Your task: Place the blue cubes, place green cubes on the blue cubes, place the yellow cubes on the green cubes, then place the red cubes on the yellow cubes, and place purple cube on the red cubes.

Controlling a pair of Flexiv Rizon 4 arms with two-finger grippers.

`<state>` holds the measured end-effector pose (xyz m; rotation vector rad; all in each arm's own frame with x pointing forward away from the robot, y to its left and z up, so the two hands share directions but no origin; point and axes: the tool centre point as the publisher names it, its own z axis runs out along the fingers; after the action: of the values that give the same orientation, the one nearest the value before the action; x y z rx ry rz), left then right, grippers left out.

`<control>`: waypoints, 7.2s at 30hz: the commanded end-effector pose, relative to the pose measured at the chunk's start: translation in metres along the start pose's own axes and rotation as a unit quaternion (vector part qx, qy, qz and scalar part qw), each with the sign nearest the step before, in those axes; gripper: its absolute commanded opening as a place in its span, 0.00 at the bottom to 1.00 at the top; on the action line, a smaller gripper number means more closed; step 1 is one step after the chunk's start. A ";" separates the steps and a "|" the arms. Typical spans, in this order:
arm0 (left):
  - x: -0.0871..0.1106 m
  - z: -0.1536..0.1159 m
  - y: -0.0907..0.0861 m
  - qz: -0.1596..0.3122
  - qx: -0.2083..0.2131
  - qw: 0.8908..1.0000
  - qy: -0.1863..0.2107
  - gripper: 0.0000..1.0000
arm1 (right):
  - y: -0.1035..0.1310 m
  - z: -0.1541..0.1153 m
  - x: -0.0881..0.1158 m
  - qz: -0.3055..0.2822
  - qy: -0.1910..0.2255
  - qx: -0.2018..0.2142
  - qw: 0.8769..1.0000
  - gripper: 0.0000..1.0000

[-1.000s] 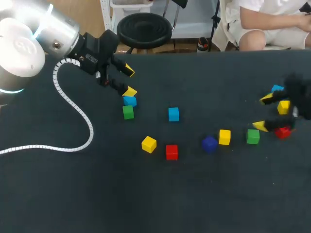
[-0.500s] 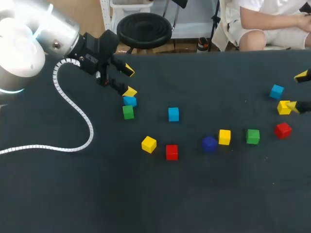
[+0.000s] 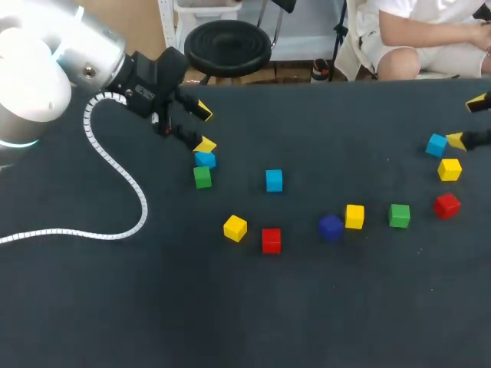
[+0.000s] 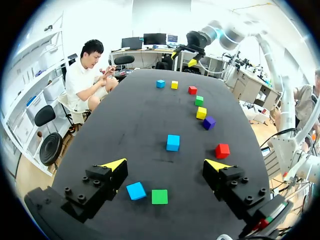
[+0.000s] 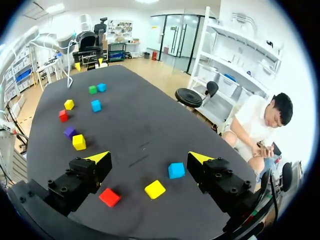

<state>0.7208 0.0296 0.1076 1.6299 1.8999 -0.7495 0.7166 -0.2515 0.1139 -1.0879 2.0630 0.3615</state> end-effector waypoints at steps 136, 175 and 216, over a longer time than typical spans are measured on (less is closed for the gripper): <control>0.001 -0.001 0.000 0.001 0.000 1.000 -0.001 1.00 | -0.024 0.109 -0.031 -0.161 0.033 -0.288 0.944 0.00; 0.001 -0.001 0.000 0.001 0.000 1.000 -0.001 1.00 | -0.093 0.083 -0.033 -0.162 -0.026 -0.237 0.958 1.00; 0.001 -0.001 0.000 0.001 0.000 1.000 -0.001 1.00 | -0.050 0.191 -0.049 -0.154 0.005 -0.321 0.934 1.00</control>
<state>0.7208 0.0296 0.1077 1.6299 1.8999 -0.7495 0.8479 -0.1570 0.0349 -1.7255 1.7809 0.8485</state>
